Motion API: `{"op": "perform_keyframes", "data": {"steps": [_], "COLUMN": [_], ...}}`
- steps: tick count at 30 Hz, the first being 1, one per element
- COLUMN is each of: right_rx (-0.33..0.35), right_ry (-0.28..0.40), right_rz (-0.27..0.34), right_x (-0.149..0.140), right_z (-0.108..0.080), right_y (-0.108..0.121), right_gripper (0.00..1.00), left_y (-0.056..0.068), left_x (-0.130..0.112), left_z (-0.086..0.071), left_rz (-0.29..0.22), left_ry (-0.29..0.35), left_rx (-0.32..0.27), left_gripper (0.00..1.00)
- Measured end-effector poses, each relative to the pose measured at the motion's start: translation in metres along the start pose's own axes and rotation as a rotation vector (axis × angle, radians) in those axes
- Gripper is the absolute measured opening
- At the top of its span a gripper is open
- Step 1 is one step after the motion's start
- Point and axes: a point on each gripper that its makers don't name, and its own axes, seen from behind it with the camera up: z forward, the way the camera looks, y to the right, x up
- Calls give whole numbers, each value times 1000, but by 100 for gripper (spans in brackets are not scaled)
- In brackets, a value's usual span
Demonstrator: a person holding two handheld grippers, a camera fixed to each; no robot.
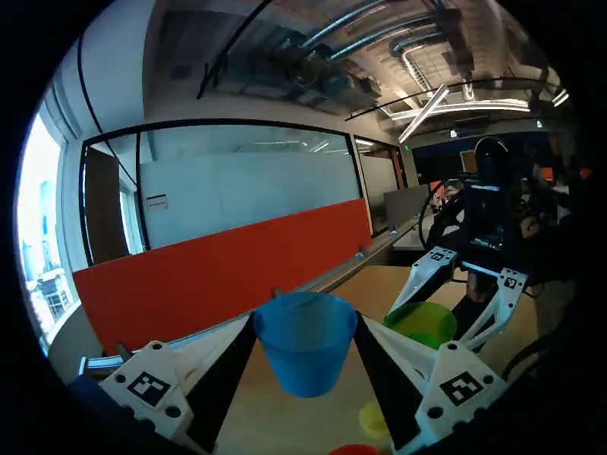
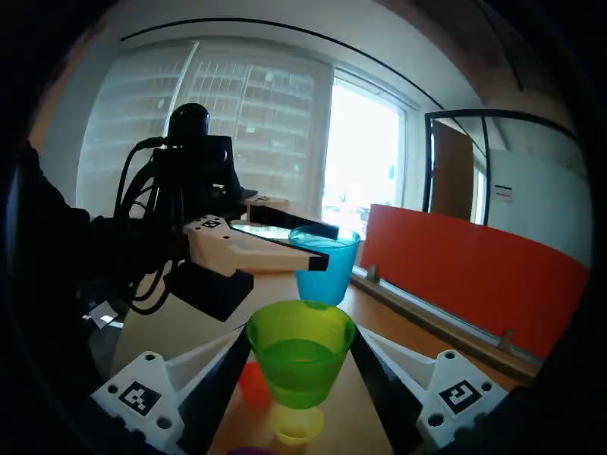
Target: Pour water
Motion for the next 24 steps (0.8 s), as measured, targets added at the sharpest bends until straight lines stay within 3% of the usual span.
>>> {"op": "perform_keyframes", "data": {"steps": [12,24], "right_rx": [-3,-5], "right_ry": [2,-5], "right_rz": [-2,-3], "right_x": [1,3], "right_z": [-2,-4], "right_y": [1,0], "right_gripper": [92,92], "left_y": [2,-1], "left_x": [-5,-7], "left_z": [0,-6], "left_rz": [-116,-107], "left_ry": [-14,-27], "left_rx": [-13,-5], "left_gripper": [88,87]}}
